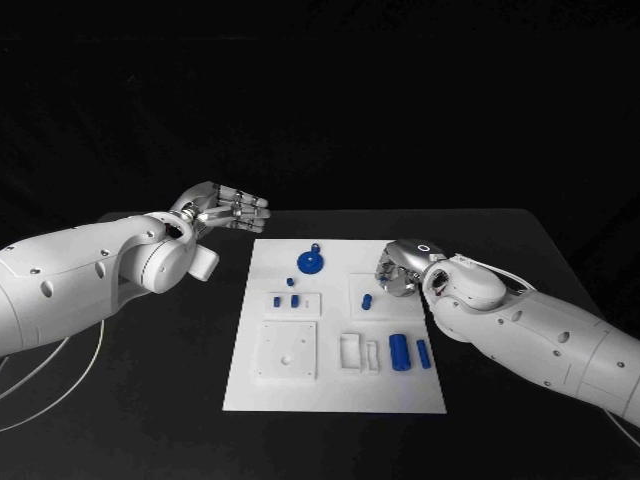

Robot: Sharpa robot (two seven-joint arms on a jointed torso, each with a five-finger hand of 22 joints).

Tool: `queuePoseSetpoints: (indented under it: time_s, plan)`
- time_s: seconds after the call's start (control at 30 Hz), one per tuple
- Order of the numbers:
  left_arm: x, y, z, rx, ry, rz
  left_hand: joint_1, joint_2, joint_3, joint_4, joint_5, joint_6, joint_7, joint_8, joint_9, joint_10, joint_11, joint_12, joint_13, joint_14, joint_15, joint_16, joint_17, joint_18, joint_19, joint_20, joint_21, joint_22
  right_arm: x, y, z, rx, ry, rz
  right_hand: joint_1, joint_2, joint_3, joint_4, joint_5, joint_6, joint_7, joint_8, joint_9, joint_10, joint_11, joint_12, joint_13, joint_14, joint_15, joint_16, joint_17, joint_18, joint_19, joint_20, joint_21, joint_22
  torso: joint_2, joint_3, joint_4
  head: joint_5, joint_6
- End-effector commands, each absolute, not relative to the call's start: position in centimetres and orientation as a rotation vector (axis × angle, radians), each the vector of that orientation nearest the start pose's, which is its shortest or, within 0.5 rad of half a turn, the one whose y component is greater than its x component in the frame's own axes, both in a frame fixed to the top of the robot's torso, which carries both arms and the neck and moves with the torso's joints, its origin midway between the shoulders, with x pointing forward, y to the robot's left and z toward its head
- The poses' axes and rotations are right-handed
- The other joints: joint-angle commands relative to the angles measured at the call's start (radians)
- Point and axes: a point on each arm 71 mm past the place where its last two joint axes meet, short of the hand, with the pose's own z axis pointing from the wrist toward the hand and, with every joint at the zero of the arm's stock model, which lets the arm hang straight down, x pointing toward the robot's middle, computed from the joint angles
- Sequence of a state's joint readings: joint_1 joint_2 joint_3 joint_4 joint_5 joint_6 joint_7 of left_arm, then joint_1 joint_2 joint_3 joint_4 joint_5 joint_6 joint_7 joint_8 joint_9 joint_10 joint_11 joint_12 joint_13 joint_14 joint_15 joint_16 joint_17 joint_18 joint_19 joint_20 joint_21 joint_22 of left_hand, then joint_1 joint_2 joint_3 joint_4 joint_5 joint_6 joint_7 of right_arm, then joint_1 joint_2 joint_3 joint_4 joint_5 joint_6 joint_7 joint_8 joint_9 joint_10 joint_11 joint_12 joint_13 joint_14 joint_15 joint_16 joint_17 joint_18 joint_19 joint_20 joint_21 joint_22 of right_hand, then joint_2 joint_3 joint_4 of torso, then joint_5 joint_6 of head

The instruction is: Assemble the parts on the task board

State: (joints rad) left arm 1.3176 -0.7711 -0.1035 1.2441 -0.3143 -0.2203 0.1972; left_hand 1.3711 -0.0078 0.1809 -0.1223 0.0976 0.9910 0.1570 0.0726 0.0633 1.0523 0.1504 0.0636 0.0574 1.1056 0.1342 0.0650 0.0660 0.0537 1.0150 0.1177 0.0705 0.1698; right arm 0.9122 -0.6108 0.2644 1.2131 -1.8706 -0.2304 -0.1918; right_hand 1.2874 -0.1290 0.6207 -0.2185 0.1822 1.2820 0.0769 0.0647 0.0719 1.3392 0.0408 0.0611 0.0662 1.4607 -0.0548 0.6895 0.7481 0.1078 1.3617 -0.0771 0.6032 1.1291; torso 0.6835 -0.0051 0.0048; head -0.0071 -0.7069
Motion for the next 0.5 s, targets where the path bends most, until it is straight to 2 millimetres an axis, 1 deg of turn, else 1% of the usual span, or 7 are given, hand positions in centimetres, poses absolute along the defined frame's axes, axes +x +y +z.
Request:
queuePoseSetpoints:
  time_s: [0.03, 0.13, 0.2, 0.4, 0.5]
  plan:
    - [54.9, 25.2, -16.1, -0.831, 1.585, -1.221, 0.008, 0.006, 0.0, -0.008, -0.002, -0.002, 0.0, 0.004, -0.001, -0.003, 0.0, 0.002, 0.0, 0.002, 0.002, -0.004, -0.001, 0.018, 0.005, -0.001, 0.005, -0.001, 51.3, -18.4, -26.2, -0.226, 1.668, 0.339, -0.005, -0.008, 0.01, -0.001, 0.001, 0.009, -0.001, -0.001, -0.001, 0.026, -0.017, -0.002, -0.004, -0.002, -0.009, 0.007, -0.001, 0.007, 0.001, -0.009, 0.007, 0.01, 0.0, 0.0001, 0.0002, 0.001, 0.0]
    - [54.9, 25.3, -16.1, -0.832, 1.583, -1.218, 0.007, 0.006, 0.002, -0.012, -0.001, -0.001, 0.0, 0.003, -0.001, -0.002, 0.0, 0.001, 0.0, 0.002, 0.002, -0.004, -0.001, 0.017, 0.006, -0.001, 0.006, -0.004, 51.3, -18.4, -26.0, -0.223, 1.654, 0.337, -0.004, -0.011, 0.022, 0.001, -0.009, 0.012, -0.002, -0.001, -0.001, 0.03, -0.018, -0.001, -0.003, -0.003, -0.011, 0.01, -0.005, 0.006, 0.003, -0.01, 0.004, 0.03, 0.0, 0.0004, -0.0015, 0.005, 0.0]
    - [54.9, 25.4, -16.1, -0.833, 1.582, -1.217, 0.007, 0.006, 0.002, -0.012, -0.001, -0.001, 0.0, 0.003, -0.001, -0.002, 0.0, 0.001, 0.0, 0.002, 0.002, -0.004, -0.001, 0.017, 0.006, -0.001, 0.006, -0.004, 51.2, -18.3, -25.9, -0.223, 1.647, 0.338, -0.002, -0.013, 0.028, 0.003, -0.015, 0.013, -0.003, -0.001, -0.001, 0.031, -0.018, -0.002, -0.004, -0.004, -0.013, 0.011, -0.009, 0.004, 0.006, -0.012, -0.002, 0.04, 0.0, 0.0013, -0.0026, 0.006, 0.0]
    - [54.9, 25.3, -16.0, -0.831, 1.579, -1.219, 0.005, 0.009, 0.004, -0.011, 0.003, -0.001, -0.001, 0.003, -0.001, -0.002, 0.0, 0.002, 0.0, 0.002, 0.002, -0.004, -0.001, 0.017, 0.006, -0.002, 0.006, -0.006, 51.2, -18.3, -25.3, -0.215, 1.622, 0.346, 0.001, -0.016, 0.037, 0.008, -0.037, 0.015, -0.004, -0.001, -0.001, 0.033, -0.019, -0.001, -0.003, -0.004, -0.014, 0.014, -0.015, 0.002, 0.014, -0.013, -0.022, 0.064, -0.001, -0.0009, -0.0009, 0.006, 0.001]
    - [54.9, 25.2, -16.0, -0.83, 1.579, -1.221, 0.005, 0.009, 0.006, -0.012, 0.006, 0.0, -0.001, 0.003, -0.001, -0.001, 0.0, 0.001, 0.0, 0.003, 0.001, -0.004, -0.001, 0.017, 0.007, -0.002, 0.006, -0.006, 51.1, -18.3, -24.8, -0.208, 1.607, 0.354, 0.003, -0.016, 0.042, 0.011, -0.051, 0.016, -0.004, -0.001, -0.001, 0.032, -0.019, -0.001, -0.004, -0.004, -0.012, 0.014, -0.018, 0.002, 0.016, -0.012, -0.031, 0.073, 0.0, -0.0003, -0.0008, 0.006, 0.001]
